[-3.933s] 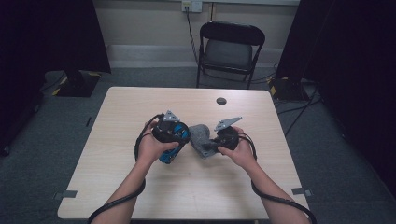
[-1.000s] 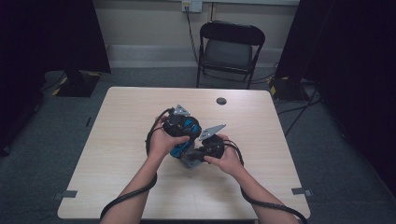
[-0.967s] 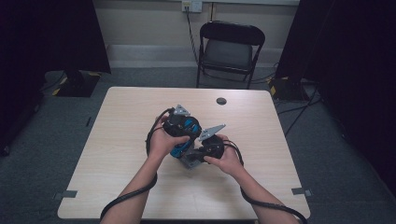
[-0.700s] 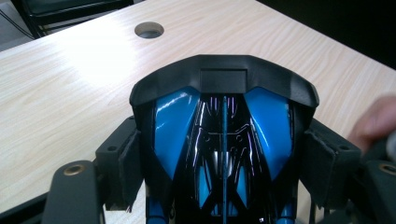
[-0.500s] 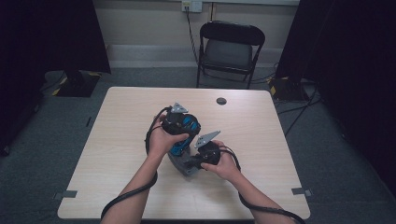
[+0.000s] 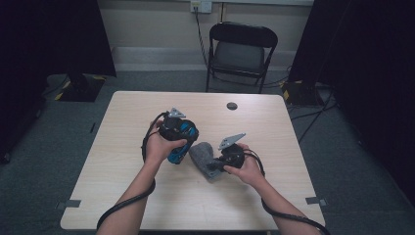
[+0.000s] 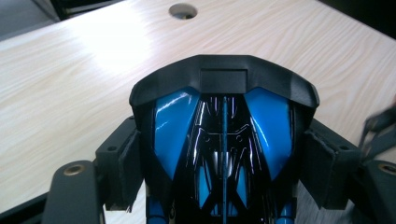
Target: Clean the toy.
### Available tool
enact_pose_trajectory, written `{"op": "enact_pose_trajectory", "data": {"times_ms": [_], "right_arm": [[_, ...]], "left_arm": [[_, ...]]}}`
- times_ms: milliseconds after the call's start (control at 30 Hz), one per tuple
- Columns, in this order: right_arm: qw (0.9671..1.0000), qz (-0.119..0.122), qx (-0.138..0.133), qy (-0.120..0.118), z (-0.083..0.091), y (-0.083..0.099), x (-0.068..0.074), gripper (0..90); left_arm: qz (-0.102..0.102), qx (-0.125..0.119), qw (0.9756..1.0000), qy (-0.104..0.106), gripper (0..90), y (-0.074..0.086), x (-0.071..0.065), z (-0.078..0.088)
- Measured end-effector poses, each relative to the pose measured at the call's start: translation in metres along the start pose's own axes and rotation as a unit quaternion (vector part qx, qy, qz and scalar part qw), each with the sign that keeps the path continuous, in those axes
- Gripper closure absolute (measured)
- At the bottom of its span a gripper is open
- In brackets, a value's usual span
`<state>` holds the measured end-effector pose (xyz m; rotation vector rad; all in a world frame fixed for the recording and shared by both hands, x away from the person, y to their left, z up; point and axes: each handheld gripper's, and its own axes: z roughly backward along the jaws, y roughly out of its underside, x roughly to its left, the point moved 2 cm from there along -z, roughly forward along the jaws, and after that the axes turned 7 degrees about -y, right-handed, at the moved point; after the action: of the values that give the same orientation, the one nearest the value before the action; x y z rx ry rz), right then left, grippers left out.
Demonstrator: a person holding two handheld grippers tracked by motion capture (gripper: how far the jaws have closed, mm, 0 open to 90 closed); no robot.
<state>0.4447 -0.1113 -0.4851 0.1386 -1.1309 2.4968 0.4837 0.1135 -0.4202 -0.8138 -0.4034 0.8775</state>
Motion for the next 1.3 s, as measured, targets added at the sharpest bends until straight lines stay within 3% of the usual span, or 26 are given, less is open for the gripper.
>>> {"op": "enact_pose_trajectory", "data": {"times_ms": [233,467,767,933,1100,1300], "right_arm": [[0.9994,-0.017,-0.018,0.025,0.027,0.002,-0.015,75.2],[0.9979,-0.032,-0.015,0.055,0.048,0.009,-0.031,75.2],[0.996,-0.049,-0.022,0.072,0.061,0.018,-0.037,75.0],[0.9948,-0.052,-0.019,0.086,0.068,0.022,-0.04,75.0],[0.9932,-0.062,-0.019,0.097,0.074,0.029,-0.046,75.0],[0.9902,-0.084,-0.021,0.11,0.077,0.038,-0.058,74.6]], "left_arm": [[0.002,0.014,0.9999,-0.009,25.6,0.011,0.012,0.003],[0.01,0.029,0.9993,-0.019,25.6,0.027,0.023,0.005],[0.011,0.04,0.9988,-0.026,25.6,0.039,0.032,0.008],[0.002,0.062,0.9973,-0.038,25.6,0.046,0.04,0.007],[0.01,0.078,0.9959,-0.043,25.6,0.058,0.05,0.003],[0.02,0.09,0.9947,-0.047,25.6,0.061,0.056,-0.002]]}}
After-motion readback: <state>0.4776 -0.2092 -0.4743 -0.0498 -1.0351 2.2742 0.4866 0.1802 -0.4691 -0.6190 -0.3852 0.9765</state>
